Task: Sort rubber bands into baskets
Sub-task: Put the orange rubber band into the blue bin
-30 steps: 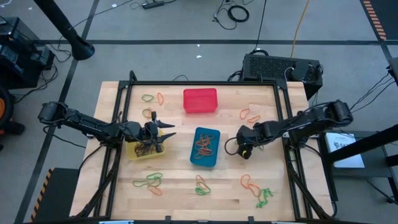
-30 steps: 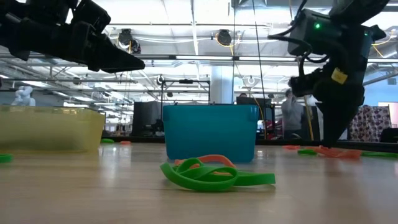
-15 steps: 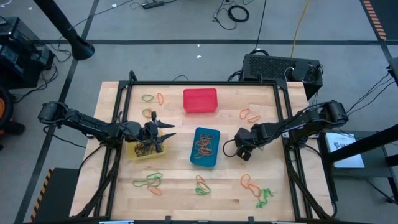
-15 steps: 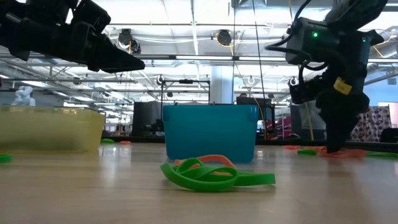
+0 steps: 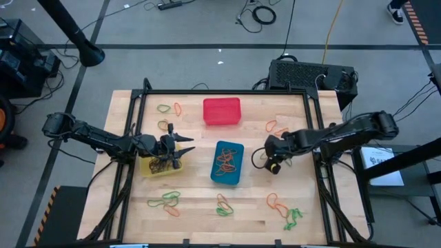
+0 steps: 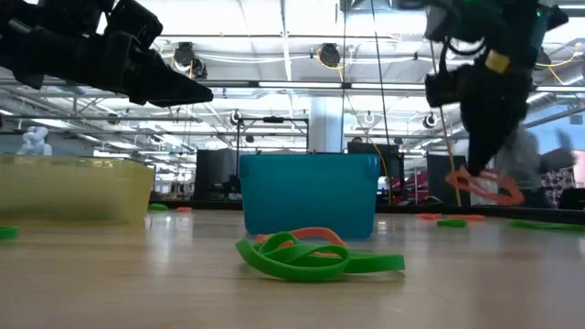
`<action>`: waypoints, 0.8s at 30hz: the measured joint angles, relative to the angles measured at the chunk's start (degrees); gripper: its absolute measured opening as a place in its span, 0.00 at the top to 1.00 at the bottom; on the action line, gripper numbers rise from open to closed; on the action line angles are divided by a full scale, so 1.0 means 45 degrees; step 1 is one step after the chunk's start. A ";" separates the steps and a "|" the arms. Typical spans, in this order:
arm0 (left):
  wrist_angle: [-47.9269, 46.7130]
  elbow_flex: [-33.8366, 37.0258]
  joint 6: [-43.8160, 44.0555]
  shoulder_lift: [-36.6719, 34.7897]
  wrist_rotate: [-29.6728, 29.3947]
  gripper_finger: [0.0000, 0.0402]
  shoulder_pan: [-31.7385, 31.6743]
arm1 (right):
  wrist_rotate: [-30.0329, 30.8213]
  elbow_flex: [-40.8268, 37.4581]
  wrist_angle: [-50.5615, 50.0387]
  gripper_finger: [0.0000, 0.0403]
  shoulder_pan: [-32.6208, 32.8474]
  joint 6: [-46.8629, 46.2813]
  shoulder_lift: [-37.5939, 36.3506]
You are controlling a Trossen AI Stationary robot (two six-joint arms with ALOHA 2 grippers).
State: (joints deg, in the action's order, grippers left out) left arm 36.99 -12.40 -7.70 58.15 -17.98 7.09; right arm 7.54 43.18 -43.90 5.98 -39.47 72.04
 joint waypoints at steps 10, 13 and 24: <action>-0.0019 0.0000 0.0287 0.0000 0.0005 0.61 0.0010 | -0.0322 -0.0147 -0.1329 0.99 0.0025 -0.0745 0.0296; -0.0024 0.0000 0.0287 0.0000 0.0005 0.61 0.0010 | -0.0389 -0.0185 -0.0558 0.96 0.0068 -0.0605 0.0312; -0.0019 0.0000 0.0291 0.0000 0.0005 0.61 0.0010 | -0.0416 -0.0185 -0.0597 0.82 0.0063 -0.0696 0.0308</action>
State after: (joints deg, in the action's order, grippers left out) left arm 36.91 -12.40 -6.39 58.15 -17.96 7.14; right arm 5.67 42.35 -46.59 6.26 -42.61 73.43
